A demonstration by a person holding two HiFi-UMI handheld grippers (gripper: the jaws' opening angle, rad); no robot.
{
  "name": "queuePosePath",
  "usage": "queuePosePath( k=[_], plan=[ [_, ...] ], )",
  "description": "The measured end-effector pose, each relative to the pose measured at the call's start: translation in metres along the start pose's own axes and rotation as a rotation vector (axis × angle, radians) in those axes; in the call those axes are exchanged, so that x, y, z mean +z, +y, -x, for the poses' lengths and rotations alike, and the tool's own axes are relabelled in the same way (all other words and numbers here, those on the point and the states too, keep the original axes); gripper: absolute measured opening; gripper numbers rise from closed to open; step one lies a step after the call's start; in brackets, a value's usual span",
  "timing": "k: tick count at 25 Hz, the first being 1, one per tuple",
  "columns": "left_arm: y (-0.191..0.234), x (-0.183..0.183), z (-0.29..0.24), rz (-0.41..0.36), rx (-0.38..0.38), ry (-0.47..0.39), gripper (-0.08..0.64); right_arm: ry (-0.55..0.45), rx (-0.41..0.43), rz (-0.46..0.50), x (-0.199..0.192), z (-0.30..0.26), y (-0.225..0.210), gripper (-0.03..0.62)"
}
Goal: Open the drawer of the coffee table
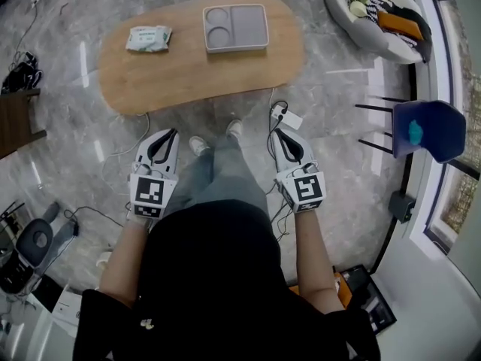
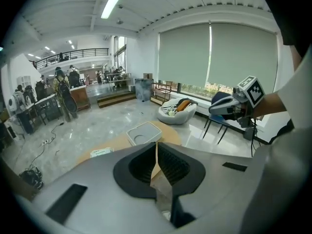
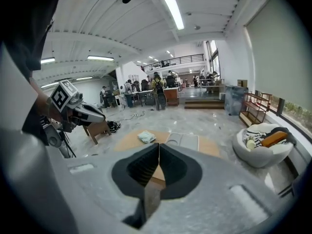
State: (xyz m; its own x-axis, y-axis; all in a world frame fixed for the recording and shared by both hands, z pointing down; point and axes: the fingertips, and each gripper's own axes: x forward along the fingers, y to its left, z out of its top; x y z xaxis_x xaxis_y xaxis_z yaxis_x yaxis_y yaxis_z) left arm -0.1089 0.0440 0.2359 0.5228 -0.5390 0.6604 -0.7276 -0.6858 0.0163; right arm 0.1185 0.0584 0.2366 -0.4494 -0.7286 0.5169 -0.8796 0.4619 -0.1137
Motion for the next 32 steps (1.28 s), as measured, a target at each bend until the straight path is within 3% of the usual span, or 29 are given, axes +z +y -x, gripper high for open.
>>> queuePosePath(
  k=[10, 12, 16, 23, 32],
  plan=[
    [-0.006, -0.049, -0.088, 0.019, -0.038, 0.080, 0.017, 0.097, -0.088, -0.015, -0.058, -0.031, -0.078, 0.005],
    [-0.004, -0.062, -0.105, 0.032, -0.039, 0.098, 0.035, 0.127, -0.100, -0.021, -0.074, -0.041, -0.093, 0.057],
    [0.001, -0.093, -0.139, 0.074, -0.041, 0.139, 0.090, 0.199, -0.111, -0.019, -0.110, -0.060, -0.119, 0.072],
    [-0.001, -0.149, -0.195, 0.097, -0.058, 0.197, 0.124, 0.311, -0.101, 0.022, -0.174, -0.104, -0.153, 0.196],
    [-0.010, -0.245, -0.272, 0.173, -0.084, 0.310, 0.204, 0.447, -0.038, 0.049, -0.272, -0.156, -0.177, 0.295]
  ],
)
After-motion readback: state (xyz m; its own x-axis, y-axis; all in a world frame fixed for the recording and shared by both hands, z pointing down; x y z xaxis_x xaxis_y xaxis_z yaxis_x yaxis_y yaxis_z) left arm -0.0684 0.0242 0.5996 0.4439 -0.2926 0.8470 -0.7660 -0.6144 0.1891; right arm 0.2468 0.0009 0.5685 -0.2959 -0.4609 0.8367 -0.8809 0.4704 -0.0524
